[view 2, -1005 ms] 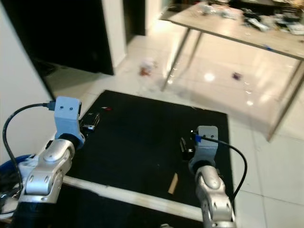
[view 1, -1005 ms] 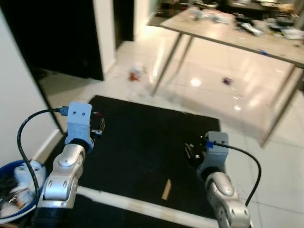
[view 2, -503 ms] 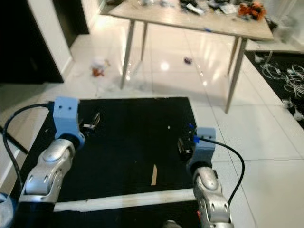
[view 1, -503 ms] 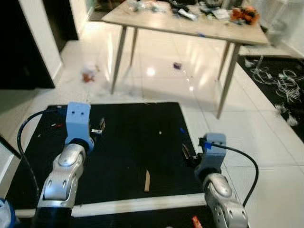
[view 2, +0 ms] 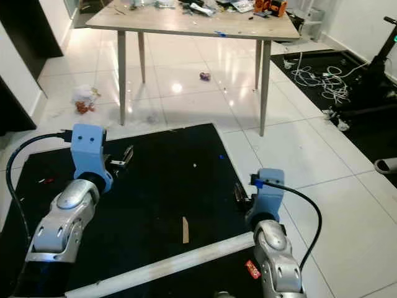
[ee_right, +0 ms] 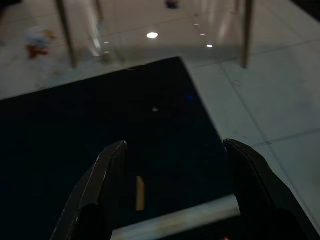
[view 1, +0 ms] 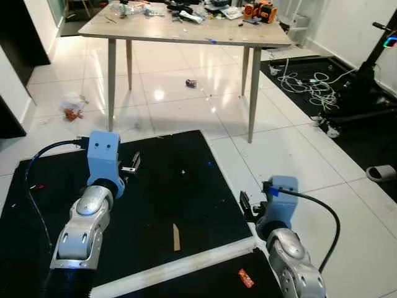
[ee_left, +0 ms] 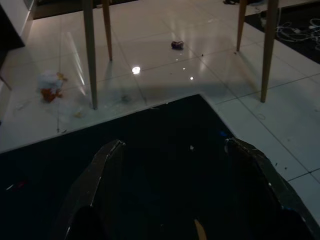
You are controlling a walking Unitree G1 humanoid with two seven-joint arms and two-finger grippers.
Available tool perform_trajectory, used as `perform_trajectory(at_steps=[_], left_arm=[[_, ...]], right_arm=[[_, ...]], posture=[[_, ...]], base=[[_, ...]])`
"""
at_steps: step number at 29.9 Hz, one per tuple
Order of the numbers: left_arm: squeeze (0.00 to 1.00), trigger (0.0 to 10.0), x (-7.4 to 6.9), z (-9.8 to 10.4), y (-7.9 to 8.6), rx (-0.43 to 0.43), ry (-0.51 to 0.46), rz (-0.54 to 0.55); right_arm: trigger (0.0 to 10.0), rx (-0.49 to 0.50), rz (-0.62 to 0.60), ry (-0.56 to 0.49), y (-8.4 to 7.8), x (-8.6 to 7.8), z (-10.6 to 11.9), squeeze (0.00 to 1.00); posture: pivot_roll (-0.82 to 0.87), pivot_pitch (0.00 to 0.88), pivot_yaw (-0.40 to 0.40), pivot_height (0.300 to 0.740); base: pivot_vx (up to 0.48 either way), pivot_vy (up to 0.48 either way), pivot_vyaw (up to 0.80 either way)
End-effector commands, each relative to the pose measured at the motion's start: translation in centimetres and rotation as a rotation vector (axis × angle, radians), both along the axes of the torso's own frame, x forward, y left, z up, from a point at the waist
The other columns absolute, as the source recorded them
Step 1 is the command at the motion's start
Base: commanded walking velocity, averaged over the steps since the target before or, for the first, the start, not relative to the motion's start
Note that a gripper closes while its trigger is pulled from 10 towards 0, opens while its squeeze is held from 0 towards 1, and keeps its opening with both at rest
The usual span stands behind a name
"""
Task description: Picking trash to rubbish bin
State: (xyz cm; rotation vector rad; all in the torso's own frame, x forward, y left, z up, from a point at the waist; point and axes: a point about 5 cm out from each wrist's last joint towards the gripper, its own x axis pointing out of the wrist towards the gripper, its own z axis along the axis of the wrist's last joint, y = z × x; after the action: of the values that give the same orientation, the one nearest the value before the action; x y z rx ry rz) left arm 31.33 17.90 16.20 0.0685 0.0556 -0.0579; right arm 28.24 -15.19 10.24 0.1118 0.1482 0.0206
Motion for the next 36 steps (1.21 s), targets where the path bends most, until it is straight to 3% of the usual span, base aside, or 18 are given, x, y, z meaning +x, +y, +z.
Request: perform_trajectory(at_steps=[1,36], left_arm=[[0.0,10.0,-0.1,-0.08,-0.04,-0.01,0.005,-0.007],[0.0,10.0,0.47,0.44,-0.56,-0.005,-0.012,-0.049]], right_arm=[[10.0,0.004,-0.016,0.029,-0.2,-0.12,-0.48,0.0],[10.0,-0.014,0.007,-0.007,0.3,0.52,0.01,0.0]], posture=[[0.02,0.147,0.033,0.74],[0.01,0.125,0.047,0.74]], base=[[0.364,0.0,0.0],[0.403,0.0,0.0]])
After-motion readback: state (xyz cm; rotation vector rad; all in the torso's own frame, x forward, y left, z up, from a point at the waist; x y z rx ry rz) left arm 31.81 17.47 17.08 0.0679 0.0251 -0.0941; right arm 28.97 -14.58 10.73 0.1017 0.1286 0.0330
